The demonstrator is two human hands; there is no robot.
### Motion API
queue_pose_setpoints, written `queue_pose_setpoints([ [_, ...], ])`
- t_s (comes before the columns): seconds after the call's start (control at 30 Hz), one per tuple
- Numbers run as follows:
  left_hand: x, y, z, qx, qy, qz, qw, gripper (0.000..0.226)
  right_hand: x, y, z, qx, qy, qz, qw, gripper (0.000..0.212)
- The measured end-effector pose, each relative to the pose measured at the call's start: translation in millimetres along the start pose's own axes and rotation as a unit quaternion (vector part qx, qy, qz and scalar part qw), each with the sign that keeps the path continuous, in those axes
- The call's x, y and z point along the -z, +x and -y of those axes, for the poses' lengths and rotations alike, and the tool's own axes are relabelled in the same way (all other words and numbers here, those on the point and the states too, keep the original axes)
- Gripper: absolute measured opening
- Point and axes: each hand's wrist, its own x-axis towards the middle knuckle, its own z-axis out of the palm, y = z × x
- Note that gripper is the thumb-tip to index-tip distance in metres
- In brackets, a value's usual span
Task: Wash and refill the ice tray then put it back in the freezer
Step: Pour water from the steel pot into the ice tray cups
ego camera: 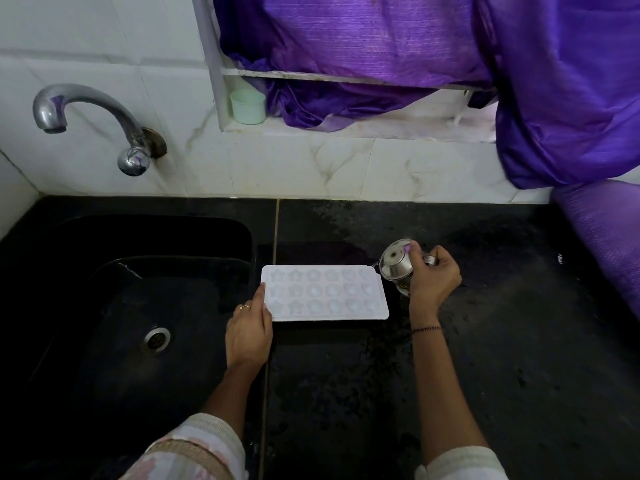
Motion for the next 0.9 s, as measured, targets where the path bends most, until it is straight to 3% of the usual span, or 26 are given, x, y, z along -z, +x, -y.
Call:
queue_pose_setpoints([
  [0.37, -4, 0, 3, -0.010, 0.004, -0.011, 1.000, 0.046, 13, 1, 6, -0.030, 0.077, 0.022, 0.996, 0.051],
  [0.9, -3, 0, 2, -0.006, 0.008, -0.003, 1.000, 0.045, 21, -2, 1, 0.014, -0.021, 0.067, 0.997, 0.053],
])
